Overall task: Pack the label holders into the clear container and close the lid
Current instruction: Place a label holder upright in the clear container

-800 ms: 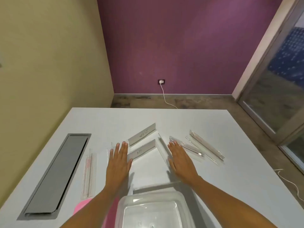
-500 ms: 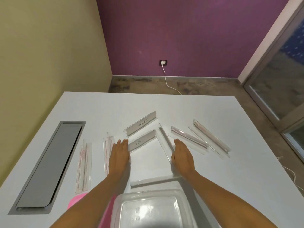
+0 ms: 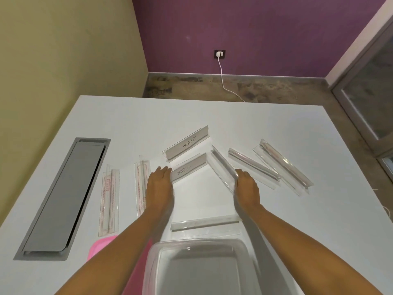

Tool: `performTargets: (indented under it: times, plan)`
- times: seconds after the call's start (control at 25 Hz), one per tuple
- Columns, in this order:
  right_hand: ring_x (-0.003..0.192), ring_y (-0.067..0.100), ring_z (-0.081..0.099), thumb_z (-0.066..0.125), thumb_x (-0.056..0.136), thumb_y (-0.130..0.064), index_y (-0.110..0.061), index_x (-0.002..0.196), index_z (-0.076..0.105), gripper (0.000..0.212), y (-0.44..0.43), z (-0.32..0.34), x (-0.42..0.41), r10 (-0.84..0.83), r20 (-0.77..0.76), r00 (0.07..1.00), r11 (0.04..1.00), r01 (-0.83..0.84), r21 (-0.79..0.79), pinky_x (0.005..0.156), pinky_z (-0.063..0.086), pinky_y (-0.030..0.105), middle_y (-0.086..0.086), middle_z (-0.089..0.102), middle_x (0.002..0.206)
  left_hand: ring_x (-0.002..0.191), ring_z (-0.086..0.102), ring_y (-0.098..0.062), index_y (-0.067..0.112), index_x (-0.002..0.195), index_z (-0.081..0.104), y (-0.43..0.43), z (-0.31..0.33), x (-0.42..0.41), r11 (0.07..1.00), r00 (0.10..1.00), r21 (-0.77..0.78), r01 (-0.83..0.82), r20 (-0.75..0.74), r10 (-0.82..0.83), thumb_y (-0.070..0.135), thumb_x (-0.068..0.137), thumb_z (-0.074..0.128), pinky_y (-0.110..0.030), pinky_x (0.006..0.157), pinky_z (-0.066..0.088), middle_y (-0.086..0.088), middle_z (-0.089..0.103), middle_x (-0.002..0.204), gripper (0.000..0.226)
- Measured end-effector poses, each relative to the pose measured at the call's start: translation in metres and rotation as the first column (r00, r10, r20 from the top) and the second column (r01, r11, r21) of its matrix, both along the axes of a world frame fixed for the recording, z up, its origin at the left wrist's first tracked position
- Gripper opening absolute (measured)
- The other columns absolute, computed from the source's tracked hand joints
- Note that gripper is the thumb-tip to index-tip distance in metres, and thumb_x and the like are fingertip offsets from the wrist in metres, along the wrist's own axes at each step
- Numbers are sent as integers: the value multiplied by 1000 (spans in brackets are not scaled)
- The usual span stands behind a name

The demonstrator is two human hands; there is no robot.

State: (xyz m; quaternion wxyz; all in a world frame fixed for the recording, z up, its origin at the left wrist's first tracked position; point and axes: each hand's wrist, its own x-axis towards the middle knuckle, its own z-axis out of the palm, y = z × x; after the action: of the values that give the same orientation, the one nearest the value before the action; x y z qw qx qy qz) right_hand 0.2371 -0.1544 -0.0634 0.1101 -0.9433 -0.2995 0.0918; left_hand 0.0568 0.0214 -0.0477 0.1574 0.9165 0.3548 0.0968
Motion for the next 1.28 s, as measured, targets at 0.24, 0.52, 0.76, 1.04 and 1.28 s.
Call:
performTargets:
  times: [0.24, 0.52, 0.76, 1.04, 1.28]
  plan:
    - [123, 31, 47, 48, 86, 18, -17, 143, 39, 68, -28, 25, -11, 108, 83, 991, 934, -130, 334, 103, 45, 44, 13, 49, 141, 97, 67, -30, 5, 110, 66, -22, 45, 2, 998, 989, 50, 41, 139, -48, 6, 87, 55, -40, 86, 49, -12, 70, 111, 26]
    - [119, 28, 42, 80, 63, 10, -22, 138, 48, 88, -67, 60, -48, 350, 421, 837, 854, -470, 224, 98, 42, 40, 16, 50, 139, 82, 66, -14, 24, 101, 57, -54, 101, -10, 758, 914, -645, -99, 242, 325, 42, 93, 46, -35, 78, 52, 8, 67, 101, 23]
    - [121, 27, 44, 85, 66, -3, -19, 136, 43, 83, -98, 66, -86, 449, 487, 749, 793, -585, 171, 101, 44, 43, 12, 43, 139, 60, 66, -19, 17, 93, 64, -59, 106, -47, 583, 894, -809, -73, 206, 398, 18, 82, 69, -39, 78, 59, 3, 67, 79, 12]
    - [121, 12, 48, 66, 81, -46, -30, 145, 28, 76, -111, 81, -114, 483, 138, 865, 835, -502, 226, 100, 36, 26, -8, 52, 136, 58, 71, -18, 14, 81, 67, -74, 108, -88, 614, 857, -777, -140, 216, 468, 1, 81, 68, -35, 69, 61, -8, 70, 81, 13]
    - [118, 7, 53, 68, 79, -48, -33, 132, 45, 59, -116, 93, -130, 456, -127, 881, 876, -420, 238, 92, 39, 22, -19, 54, 131, 60, 70, -14, 18, 77, 66, -91, 106, -120, 653, 848, -755, -66, 302, 436, -2, 81, 66, -28, 64, 61, -7, 68, 77, 20]
